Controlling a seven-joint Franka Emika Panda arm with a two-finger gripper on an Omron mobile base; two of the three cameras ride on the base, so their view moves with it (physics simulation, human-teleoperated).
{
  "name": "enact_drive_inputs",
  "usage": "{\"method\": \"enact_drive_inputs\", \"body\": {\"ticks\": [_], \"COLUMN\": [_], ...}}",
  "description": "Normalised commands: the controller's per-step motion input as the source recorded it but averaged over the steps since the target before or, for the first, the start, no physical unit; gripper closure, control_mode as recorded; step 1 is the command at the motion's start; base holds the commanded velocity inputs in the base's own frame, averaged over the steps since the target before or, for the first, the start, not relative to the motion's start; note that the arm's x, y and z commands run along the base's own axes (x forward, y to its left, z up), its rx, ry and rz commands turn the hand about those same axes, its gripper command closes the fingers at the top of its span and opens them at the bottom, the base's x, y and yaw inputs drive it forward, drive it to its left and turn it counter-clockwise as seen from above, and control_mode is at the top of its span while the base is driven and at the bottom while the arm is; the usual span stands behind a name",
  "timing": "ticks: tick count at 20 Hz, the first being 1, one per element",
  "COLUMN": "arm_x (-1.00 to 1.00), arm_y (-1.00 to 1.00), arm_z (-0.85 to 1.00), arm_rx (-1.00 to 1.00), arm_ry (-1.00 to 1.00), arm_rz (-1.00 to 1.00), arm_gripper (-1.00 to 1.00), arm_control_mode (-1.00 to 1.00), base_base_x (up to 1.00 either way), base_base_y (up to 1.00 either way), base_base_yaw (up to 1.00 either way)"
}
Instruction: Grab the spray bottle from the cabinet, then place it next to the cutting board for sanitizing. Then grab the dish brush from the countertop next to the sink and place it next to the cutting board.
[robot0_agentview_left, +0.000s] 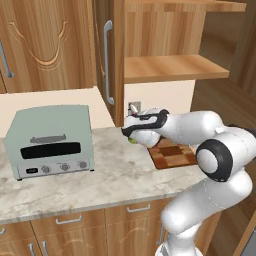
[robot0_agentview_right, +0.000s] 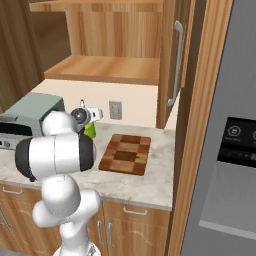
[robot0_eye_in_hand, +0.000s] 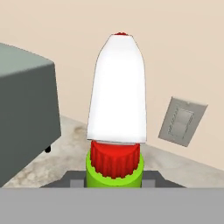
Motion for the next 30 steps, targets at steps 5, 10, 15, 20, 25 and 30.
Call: {"method": "enact_drive_inputs", "body": {"ticks": [5,10,15,20,25,30], "arm_x": [0.02,0.04,0.0,0.0,0.0,0.0], "arm_y": [0.0,0.0,0.0,0.0,0.07,0.2], "arm_z": [-0.39,-0.32,-0.24,-0.22,-0.23,-0.19], "arm_rx": [0.0,0.0,0.0,0.0,0.0,0.0], "arm_ry": [-0.01,0.0,0.0,0.0,0.02,0.03], "arm_rz": [0.0,0.0,0.0,0.0,0.0,0.0], "arm_gripper": [1.0,1.0,1.0,1.0,1.0,1.0], "arm_control_mode": [-1.0,-1.0,-1.0,-1.0,-1.0,-1.0], "base_base_x": [0.0,0.0,0.0,0.0,0.0,0.0], "base_base_y": [0.0,0.0,0.0,0.0,0.0,0.0], "base_base_yaw": [0.0,0.0,0.0,0.0,0.0,0.0]}}
